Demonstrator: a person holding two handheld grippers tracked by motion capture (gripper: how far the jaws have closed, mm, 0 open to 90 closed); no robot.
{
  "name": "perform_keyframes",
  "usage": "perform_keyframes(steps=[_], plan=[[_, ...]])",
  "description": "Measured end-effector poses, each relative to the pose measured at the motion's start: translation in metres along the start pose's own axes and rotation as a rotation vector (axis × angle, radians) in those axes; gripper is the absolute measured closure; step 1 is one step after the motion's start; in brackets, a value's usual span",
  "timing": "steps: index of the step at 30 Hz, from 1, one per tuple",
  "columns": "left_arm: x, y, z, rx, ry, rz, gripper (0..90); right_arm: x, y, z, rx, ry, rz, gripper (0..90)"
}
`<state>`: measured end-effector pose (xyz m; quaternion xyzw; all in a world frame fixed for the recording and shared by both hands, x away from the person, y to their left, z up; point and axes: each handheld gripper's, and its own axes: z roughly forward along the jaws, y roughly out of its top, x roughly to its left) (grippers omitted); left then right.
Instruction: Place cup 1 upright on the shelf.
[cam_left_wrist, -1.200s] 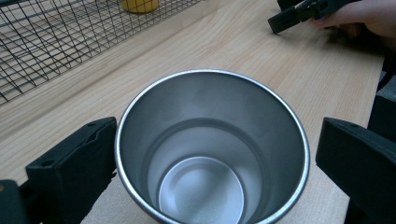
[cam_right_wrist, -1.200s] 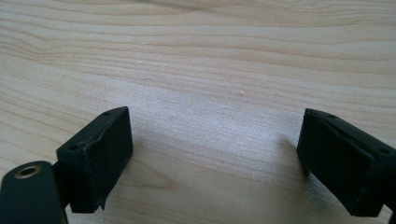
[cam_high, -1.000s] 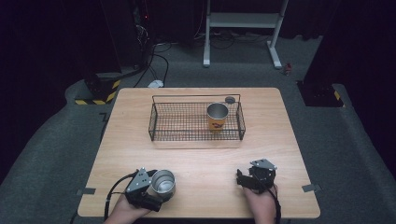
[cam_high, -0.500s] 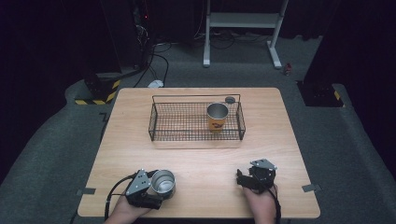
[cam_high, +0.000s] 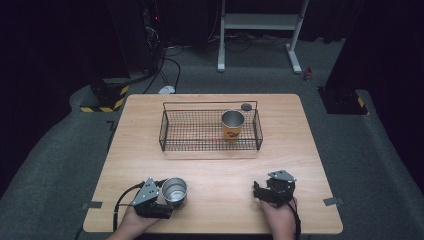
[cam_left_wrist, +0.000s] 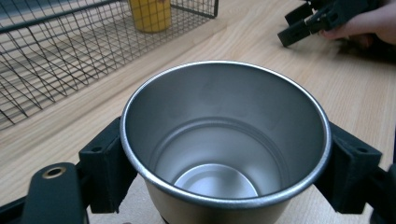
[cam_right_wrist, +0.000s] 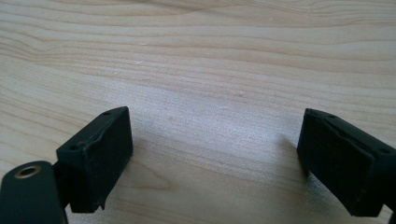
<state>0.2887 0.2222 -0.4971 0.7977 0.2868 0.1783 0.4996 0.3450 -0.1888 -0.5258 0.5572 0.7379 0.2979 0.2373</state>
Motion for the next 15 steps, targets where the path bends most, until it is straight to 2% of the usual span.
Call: perform_keyframes(steps=[6, 15], plan=[[0.006, 0.003, -0.003, -0.021, 0.010, -0.001, 18.8, 0.000, 0.001, 0.000, 0.001, 0.001, 0.003, 10.2], [0.017, 0.002, -0.003, -0.040, 0.043, -0.037, 18.9, 0.000, 0.001, 0.001, 0.001, 0.001, 0.001, 10.2]])
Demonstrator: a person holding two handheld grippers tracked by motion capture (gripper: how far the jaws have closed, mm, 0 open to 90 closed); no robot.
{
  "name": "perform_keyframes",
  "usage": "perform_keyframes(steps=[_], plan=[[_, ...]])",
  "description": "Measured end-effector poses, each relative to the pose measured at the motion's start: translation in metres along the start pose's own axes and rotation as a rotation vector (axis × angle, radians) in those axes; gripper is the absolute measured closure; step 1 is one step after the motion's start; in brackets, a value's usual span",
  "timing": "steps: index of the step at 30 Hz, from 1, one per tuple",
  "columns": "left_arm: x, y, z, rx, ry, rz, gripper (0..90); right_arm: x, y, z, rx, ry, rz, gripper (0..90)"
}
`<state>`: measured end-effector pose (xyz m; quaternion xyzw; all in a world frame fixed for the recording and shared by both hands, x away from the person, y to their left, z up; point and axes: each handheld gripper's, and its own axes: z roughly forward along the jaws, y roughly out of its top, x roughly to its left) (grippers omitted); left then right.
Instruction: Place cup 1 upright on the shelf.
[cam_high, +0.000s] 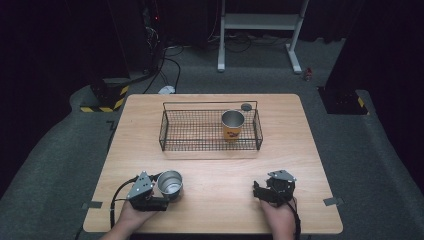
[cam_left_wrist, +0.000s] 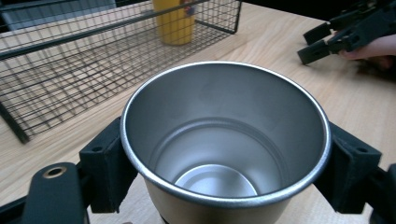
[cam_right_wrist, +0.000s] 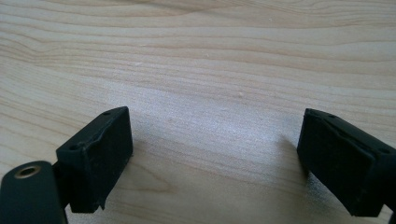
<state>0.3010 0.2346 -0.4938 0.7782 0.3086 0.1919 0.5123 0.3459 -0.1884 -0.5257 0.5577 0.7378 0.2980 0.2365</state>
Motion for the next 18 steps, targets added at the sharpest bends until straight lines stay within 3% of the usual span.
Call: perform_keyframes(steps=[3, 6, 8, 12, 18], plan=[[0.000, 0.003, -0.001, -0.009, 0.008, 0.030, 18.9, 0.000, 0.000, 0.000, 0.000, 0.000, 0.000, 10.2], [0.000, 0.006, -0.002, -0.029, 0.008, 0.021, 18.9, 0.000, 0.000, 0.000, 0.000, 0.000, 0.000, 10.1], [0.001, 0.009, -0.003, -0.044, 0.018, 0.036, 18.9, 0.000, 0.001, 0.001, 0.000, 0.001, 0.006, 9.8], [0.005, 0.014, -0.001, -0.073, 0.031, 0.011, 18.9, -0.001, 0.003, 0.003, 0.008, 0.017, -0.014, 7.2], [0.007, 0.013, -0.003, -0.070, 0.052, 0.003, 18.9, -0.003, 0.004, 0.004, 0.010, 0.036, -0.030, 7.3]])
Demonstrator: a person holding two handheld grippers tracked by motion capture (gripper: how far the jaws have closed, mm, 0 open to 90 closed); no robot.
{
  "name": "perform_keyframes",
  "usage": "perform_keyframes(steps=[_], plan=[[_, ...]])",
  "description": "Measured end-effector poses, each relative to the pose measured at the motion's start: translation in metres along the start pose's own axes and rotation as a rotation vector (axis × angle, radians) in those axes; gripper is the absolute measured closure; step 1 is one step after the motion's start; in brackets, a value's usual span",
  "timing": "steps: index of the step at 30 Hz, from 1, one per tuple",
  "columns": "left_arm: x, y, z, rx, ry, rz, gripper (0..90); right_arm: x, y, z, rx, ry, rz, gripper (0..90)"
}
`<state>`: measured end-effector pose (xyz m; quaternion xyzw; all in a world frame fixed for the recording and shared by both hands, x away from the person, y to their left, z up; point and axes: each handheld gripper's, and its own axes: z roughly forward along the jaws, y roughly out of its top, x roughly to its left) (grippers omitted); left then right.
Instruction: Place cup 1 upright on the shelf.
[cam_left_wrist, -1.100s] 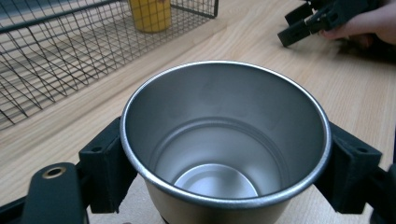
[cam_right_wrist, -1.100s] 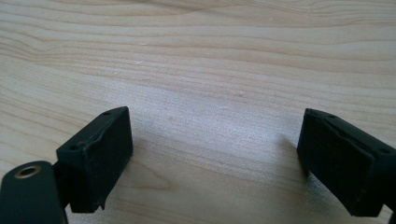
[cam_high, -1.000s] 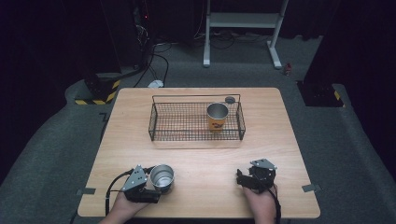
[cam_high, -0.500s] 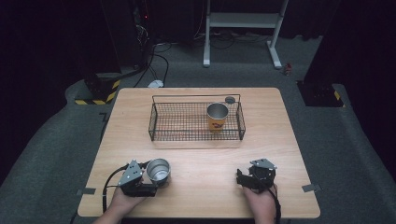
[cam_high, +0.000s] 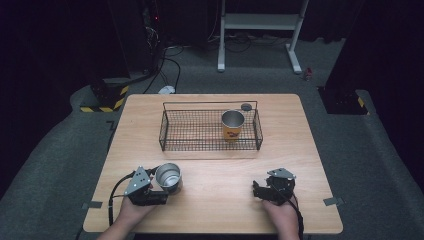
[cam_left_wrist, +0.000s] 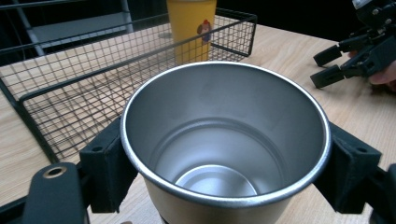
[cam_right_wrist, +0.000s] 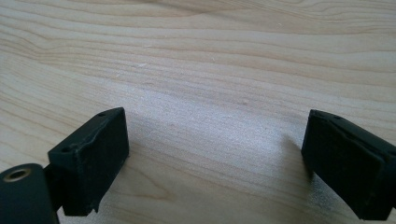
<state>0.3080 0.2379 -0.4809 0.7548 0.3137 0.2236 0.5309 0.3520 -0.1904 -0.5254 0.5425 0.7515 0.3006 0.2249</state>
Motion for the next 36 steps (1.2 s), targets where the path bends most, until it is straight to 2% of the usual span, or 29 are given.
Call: perform_keyframes(steps=[3, 9, 22, 25, 36], plan=[[0.002, 0.003, -0.002, -0.021, 0.007, -0.019, 18.9, 0.000, 0.000, 0.001, -0.001, 0.005, -0.004, 7.2], [0.001, 0.003, -0.002, -0.011, 0.006, 0.010, 18.9, 0.000, 0.001, 0.001, -0.003, 0.006, -0.011, 7.2], [-0.003, 0.014, -0.006, -0.047, 0.013, 0.009, 18.9, 0.000, 0.001, 0.002, -0.003, 0.005, -0.007, 7.0], [-0.004, 0.022, -0.007, -0.069, 0.017, 0.006, 19.0, 0.001, 0.001, 0.001, -0.002, 0.005, -0.005, 7.0], [0.000, 0.045, -0.005, -0.072, 0.054, -0.005, 18.9, -0.002, 0.002, 0.003, -0.001, 0.019, -0.020, 6.2]])
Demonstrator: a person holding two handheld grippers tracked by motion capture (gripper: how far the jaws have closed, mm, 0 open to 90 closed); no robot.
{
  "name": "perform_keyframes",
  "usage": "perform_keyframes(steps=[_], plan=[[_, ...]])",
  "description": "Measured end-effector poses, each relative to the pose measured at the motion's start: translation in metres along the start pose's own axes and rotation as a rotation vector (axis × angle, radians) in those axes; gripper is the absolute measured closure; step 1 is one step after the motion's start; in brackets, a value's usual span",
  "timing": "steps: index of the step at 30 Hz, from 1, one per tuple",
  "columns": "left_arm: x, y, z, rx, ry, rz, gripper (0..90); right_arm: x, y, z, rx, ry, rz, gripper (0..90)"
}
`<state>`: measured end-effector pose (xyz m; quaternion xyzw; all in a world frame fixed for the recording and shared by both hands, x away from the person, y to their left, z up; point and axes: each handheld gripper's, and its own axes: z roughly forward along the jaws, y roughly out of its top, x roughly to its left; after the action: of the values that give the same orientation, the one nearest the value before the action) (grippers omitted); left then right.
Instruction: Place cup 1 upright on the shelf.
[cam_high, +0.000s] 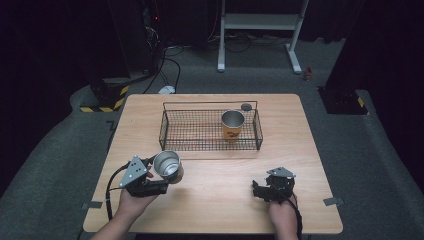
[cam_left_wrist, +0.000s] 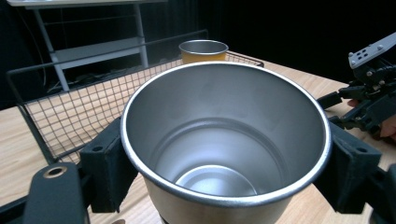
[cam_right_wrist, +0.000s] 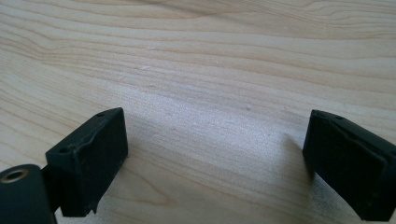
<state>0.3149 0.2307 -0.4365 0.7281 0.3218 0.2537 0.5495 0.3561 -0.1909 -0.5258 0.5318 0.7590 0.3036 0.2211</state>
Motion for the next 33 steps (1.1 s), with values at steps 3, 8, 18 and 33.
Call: perform_keyframes(steps=[3, 8, 18, 33], plan=[[0.001, 0.003, 0.001, -0.001, 0.014, -0.006, 19.0, -0.001, 0.001, 0.000, 0.007, 0.002, -0.001, 6.2], [0.003, 0.005, 0.007, -0.007, 0.038, -0.015, 19.0, -0.002, 0.002, 0.001, 0.006, 0.006, -0.009, 6.4], [0.009, 0.006, 0.021, 0.010, 0.059, -0.027, 19.0, -0.002, 0.000, 0.000, 0.000, -0.002, 0.002, 6.7], [0.015, 0.016, 0.040, 0.017, 0.102, -0.054, 19.0, -0.002, 0.001, 0.000, 0.000, -0.005, 0.004, 6.6]])
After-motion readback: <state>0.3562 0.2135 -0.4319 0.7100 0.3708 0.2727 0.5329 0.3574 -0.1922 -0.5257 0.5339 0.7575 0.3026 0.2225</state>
